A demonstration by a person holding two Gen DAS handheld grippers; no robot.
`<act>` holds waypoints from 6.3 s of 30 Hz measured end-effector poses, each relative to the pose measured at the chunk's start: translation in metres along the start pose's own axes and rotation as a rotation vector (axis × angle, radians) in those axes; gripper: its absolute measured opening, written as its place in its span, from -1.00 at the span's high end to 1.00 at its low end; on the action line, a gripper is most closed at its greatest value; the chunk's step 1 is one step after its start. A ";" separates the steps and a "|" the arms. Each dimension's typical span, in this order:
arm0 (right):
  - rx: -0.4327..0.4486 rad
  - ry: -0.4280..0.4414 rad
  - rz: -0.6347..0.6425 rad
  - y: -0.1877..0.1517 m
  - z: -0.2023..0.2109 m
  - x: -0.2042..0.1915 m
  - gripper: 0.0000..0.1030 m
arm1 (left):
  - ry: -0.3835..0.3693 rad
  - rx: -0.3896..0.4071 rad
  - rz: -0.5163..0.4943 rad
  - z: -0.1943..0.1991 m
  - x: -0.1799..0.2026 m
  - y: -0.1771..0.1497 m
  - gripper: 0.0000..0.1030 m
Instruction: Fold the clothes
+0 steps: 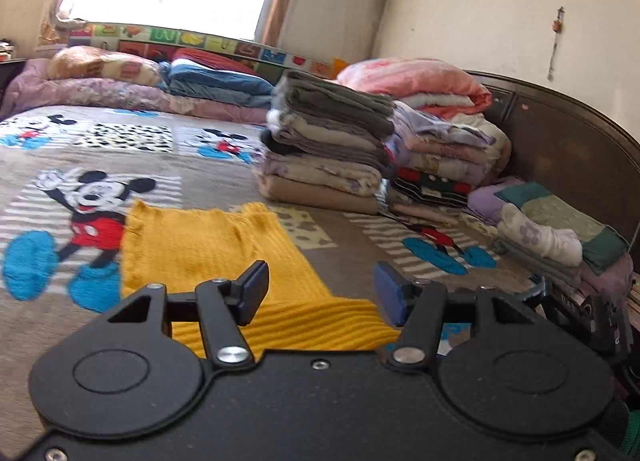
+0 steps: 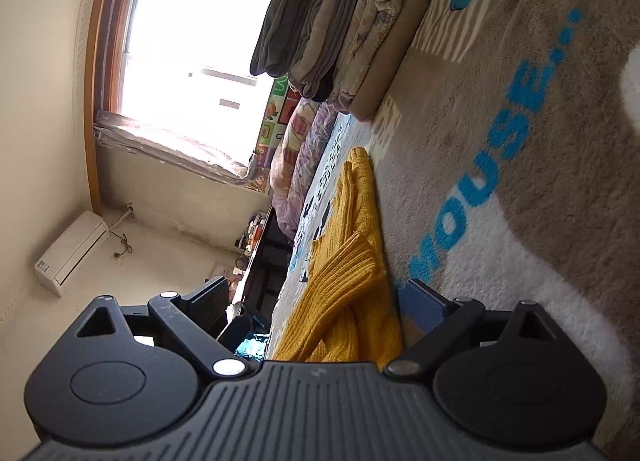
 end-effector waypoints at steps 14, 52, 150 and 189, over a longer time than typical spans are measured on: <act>-0.077 -0.108 0.086 -0.002 -0.040 0.008 0.29 | 0.106 -0.169 -0.018 0.022 -0.059 -0.039 -0.10; 0.227 -0.105 -0.018 0.067 0.032 0.035 0.70 | 0.018 -0.180 -0.225 0.017 -0.028 -0.064 0.37; 0.134 -0.128 -0.003 0.044 -0.003 0.051 0.80 | -0.058 -0.177 0.046 -0.071 -0.041 -0.012 0.38; 0.137 -0.040 0.215 0.059 -0.006 -0.054 0.81 | -0.059 -0.274 -0.216 0.010 0.005 -0.117 0.12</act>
Point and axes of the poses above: each gripper's, at about its wrist camera, not at the fingertips, and z roughly against the way its jaws point, x to its right, y to its top, the point moved 10 cm from there along -z, roughly the way its jaws point, and after that the axes turned 13 degrees about y, right-handed, at the moved point
